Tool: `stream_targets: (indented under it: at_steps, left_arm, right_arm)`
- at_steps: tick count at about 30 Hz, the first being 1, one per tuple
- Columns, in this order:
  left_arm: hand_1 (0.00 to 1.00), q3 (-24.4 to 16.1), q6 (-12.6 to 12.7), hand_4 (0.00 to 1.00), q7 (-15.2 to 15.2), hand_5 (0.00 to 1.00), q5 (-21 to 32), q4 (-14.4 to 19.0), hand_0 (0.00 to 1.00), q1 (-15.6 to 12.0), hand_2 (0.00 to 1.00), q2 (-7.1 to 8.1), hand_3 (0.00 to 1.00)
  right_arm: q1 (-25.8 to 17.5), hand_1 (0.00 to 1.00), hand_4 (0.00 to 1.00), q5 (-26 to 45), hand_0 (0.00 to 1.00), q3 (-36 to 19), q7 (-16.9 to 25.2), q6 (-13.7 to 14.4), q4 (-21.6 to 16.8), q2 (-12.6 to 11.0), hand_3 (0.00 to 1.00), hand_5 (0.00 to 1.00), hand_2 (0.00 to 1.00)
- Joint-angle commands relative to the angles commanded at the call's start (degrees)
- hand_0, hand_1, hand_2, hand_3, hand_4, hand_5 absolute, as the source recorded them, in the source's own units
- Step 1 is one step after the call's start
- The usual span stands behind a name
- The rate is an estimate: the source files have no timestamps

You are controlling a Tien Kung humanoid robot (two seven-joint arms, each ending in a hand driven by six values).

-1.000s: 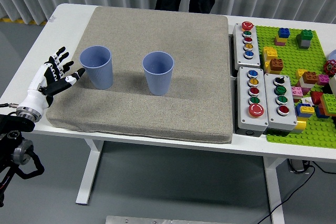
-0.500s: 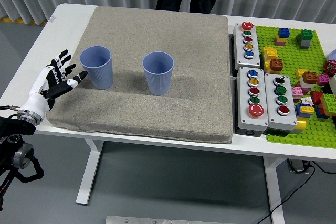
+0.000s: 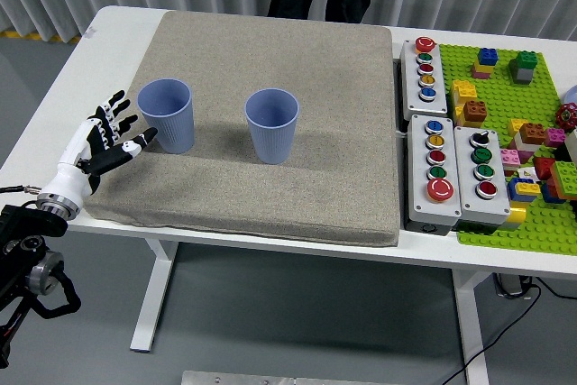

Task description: Pick cup pour cup place

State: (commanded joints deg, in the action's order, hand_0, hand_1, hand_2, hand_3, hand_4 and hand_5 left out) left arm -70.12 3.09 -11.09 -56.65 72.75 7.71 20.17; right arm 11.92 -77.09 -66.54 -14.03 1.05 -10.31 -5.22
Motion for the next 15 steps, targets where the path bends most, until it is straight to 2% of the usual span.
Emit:
stream_targets:
  at_steps: [8,9,14,15]
  left_arm:
    - [0.906,0.7,0.3,0.84,0.0,0.206,-0.4,-0.5,0.94,0.3,0.998,-0.4,0.998]
    - [0.906,0.9,0.4,0.942,0.0,0.403,-0.3,-0.6,0.939,0.5,0.998,-0.46,0.998]
    - [0.906,1.5,0.6,0.942,0.1,0.403,0.0,-1.0,0.939,1.0,0.998,-0.72,0.998]
    - [0.906,1.6,0.6,0.969,0.1,0.432,-0.1,-1.1,0.939,1.1,0.998,-0.77,0.998]
  right_arm:
    - [-0.1,0.648,0.002,-0.1,0.684,0.0,0.0,0.0,0.0,0.0,0.582,0.043,0.574]
    - [0.0,0.648,0.002,0.0,0.684,0.0,0.0,0.0,0.0,0.0,0.582,0.043,0.574]
    - [0.2,0.648,0.002,0.2,0.684,0.2,0.0,0.0,0.0,0.0,0.582,0.043,0.574]
    - [0.2,0.648,0.002,0.3,0.684,0.1,0.0,0.0,0.0,0.0,0.582,0.043,0.574]
